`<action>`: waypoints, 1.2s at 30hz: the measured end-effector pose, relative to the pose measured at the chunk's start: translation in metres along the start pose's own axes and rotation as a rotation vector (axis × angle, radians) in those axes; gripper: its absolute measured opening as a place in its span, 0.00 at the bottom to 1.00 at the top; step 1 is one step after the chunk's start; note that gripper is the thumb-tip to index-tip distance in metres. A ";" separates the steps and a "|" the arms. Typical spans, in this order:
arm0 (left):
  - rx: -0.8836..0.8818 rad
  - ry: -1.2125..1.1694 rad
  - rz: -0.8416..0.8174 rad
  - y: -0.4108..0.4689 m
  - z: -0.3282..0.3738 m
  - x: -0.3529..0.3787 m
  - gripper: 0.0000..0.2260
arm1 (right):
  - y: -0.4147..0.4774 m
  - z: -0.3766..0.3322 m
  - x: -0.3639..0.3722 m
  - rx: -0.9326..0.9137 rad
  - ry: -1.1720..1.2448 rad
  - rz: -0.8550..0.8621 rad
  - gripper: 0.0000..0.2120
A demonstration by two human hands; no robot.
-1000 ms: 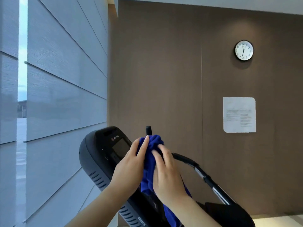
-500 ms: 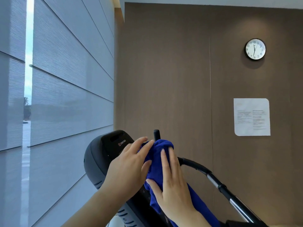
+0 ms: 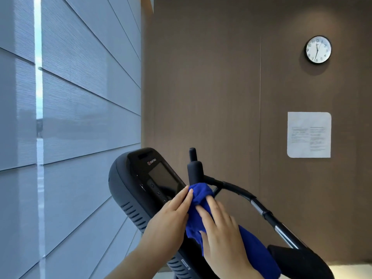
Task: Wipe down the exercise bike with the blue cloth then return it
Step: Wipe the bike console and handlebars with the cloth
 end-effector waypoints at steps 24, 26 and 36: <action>-0.111 -0.104 0.111 0.039 -0.025 -0.036 0.26 | 0.105 -0.022 -0.012 0.069 0.070 0.172 0.24; -0.099 -0.106 0.114 0.037 -0.024 -0.038 0.26 | 0.100 -0.024 -0.012 0.073 0.064 0.166 0.27; 0.034 -0.168 0.158 0.028 -0.005 -0.043 0.17 | 0.036 -0.003 0.001 0.059 0.252 0.059 0.35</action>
Point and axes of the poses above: each hand's wrist, its own y-axis towards the middle knuckle, its own x-axis out of the palm, z = x × y, the point moved 4 cm from there along y, towards the middle knuckle, and after that the axes turned 12 degrees about y, right-handed, at the moved point
